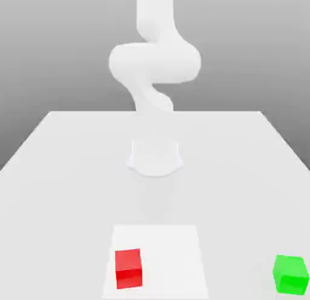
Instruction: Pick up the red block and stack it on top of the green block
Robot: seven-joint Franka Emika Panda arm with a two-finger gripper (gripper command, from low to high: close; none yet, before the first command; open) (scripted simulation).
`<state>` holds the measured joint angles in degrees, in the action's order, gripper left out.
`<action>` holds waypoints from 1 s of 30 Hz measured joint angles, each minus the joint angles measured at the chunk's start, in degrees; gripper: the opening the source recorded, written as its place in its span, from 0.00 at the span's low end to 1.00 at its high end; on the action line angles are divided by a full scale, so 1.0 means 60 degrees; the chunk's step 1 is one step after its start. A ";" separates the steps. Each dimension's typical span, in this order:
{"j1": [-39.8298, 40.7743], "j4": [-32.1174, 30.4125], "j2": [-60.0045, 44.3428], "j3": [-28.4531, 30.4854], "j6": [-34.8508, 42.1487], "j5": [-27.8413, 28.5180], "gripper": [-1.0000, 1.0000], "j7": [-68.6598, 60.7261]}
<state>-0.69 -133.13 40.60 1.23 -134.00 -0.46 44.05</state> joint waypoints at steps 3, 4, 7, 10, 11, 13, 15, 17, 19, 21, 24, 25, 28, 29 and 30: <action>-0.0141 -0.0281 -0.1091 0.0255 -0.0463 -0.0099 0.50 -0.0375; -0.0174 -0.0372 -0.1442 0.0326 -0.0611 -0.0140 0.50 -0.0502; -0.0274 -0.0640 -0.2485 0.0537 -0.1052 -0.0257 0.50 -0.0876; -0.0343 -0.0907 -0.3526 0.0714 -0.1492 -0.0381 0.50 -0.1254; -0.0360 -0.0997 -0.3872 0.0767 -0.1638 -0.0421 0.50 -0.1379; -0.0386 -0.1175 -0.4566 0.0862 -0.1931 -0.0495 0.50 -0.1625; -0.0389 -0.1353 -0.5258 0.0935 -0.2225 -0.0559 0.50 -0.1864; -0.0369 -0.1531 -0.5949 0.0993 -0.2516 -0.0605 0.50 -0.2088; -0.0310 -0.1711 -0.6638 0.1025 -0.2813 -0.0614 0.50 -0.2288; -0.0236 -0.1890 -0.7321 0.1037 -0.3109 -0.0575 0.50 -0.2455; -0.0150 -0.2085 -0.8342 0.1042 -0.3632 -0.0506 0.50 -0.2645; -0.0112 -0.2065 -0.8687 0.0996 -0.3889 -0.0578 0.50 -0.2723; 0.0084 -0.1932 -0.9724 0.0745 -0.4728 -0.0866 0.50 -0.2956; 0.0155 -0.1889 -1.0017 0.0657 -0.4973 -0.0949 0.00 -0.3019; 0.0155 -0.1889 -1.0017 0.0657 -0.4973 -0.0949 0.00 -0.3019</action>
<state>0.24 -144.47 -19.50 5.18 -163.84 -6.15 25.93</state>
